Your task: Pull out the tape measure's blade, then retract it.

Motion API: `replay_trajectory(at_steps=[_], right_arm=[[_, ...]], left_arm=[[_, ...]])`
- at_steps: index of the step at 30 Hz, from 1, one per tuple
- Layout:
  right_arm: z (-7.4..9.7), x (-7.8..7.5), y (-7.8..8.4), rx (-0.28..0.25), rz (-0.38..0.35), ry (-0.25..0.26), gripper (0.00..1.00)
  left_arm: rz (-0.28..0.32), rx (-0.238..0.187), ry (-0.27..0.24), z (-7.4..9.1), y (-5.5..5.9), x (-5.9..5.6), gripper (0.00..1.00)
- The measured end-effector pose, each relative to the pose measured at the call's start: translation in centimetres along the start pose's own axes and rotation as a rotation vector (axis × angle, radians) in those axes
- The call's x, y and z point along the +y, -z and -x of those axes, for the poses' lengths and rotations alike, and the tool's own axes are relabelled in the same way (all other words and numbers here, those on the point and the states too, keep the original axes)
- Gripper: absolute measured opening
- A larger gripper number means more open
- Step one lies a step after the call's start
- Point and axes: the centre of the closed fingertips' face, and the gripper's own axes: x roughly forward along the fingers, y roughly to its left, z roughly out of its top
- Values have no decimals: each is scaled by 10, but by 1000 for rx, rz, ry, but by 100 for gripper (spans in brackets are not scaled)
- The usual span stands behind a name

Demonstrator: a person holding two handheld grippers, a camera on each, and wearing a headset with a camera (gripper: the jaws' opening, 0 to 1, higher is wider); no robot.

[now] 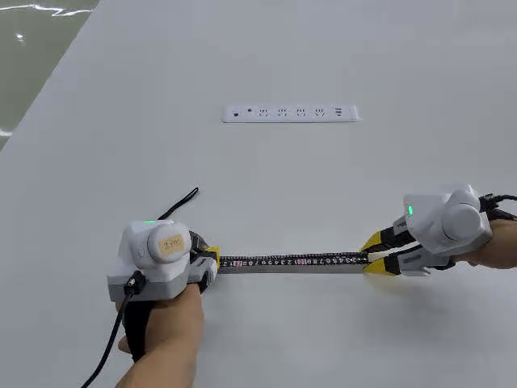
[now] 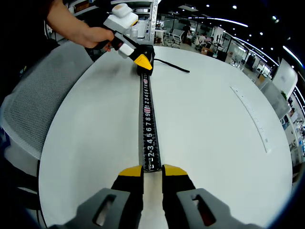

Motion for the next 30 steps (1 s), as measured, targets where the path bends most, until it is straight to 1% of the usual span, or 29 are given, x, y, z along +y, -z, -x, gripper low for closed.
replay_trajectory(at_steps=[3,6,13,30], right_arm=[[1,1,1,-2,-5,0,13],[1,4,0,0,-2,-6,13],[2,6,-2,0,-2,-7,13],[4,6,-1,4,-6,-5,13]], left_arm=[[-3,-4,10,0,0,0,63],[-20,1,32,0,0,0,63],[-22,-6,33,1,-1,0,62],[-8,-1,48,2,-1,0,62]])
